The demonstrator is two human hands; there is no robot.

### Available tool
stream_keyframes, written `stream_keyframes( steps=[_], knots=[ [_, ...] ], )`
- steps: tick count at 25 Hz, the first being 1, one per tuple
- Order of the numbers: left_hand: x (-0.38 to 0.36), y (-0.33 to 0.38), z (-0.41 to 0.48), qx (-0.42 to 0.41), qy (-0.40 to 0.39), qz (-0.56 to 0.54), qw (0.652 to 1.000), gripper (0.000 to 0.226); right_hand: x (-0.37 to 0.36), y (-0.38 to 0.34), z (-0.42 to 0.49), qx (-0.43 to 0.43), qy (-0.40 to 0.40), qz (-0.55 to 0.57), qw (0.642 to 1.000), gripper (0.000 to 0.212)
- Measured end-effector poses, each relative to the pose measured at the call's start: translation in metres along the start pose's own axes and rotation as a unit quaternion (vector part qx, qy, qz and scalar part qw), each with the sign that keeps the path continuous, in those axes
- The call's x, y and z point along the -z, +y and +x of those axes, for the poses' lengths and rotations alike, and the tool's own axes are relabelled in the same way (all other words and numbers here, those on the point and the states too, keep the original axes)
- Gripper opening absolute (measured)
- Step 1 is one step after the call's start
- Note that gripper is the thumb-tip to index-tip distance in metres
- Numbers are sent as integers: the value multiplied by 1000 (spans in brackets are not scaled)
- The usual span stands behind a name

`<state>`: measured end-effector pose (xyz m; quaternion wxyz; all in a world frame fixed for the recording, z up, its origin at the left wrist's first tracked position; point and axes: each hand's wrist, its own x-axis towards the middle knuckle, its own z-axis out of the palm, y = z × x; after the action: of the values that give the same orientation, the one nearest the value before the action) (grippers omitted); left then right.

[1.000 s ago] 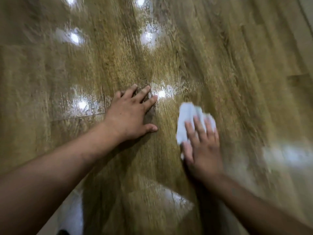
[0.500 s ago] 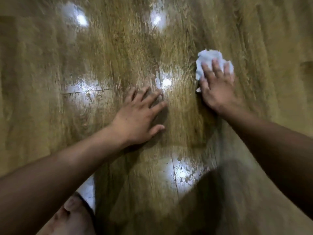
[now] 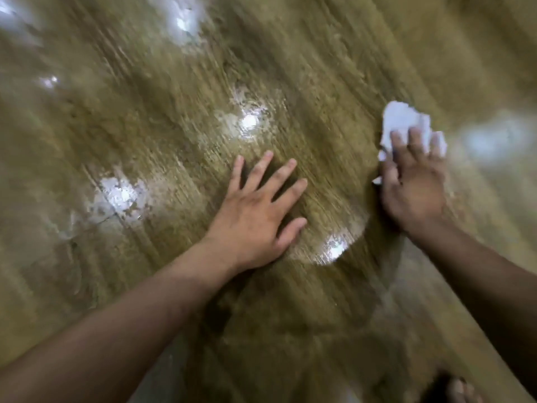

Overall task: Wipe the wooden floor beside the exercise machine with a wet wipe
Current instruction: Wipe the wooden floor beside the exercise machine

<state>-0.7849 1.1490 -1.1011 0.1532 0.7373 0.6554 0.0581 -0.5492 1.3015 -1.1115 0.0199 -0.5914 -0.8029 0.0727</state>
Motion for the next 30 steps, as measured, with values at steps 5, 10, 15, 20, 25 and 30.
stream_keyframes(
  steps=[5, 10, 15, 20, 25, 30],
  knots=[
    [-6, -11, 4, -19, 45, -40, 998, 55, -16, -64, -181, 306, -86, 26, 948, 58],
    [-9, -8, 4, -31, 49, 9, 998, 55, -6, 33, -124, 361, -72, -3, 930, 56],
    [-13, -7, 3, -35, 68, 22, 997, 52, 1, 46, -49, -79, 20, 32, 996, 54],
    [-10, -5, 2, -26, 62, 0, 998, 53, -16, -68, -217, 201, -64, 38, 977, 51],
    [5, -9, -30, -54, 84, -50, 994, 48, -6, -23, -90, 226, -88, -51, 969, 58],
    [7, -21, -148, 100, 66, 16, 993, 42, -21, -119, -81, 96, -70, -11, 993, 59]
  ],
)
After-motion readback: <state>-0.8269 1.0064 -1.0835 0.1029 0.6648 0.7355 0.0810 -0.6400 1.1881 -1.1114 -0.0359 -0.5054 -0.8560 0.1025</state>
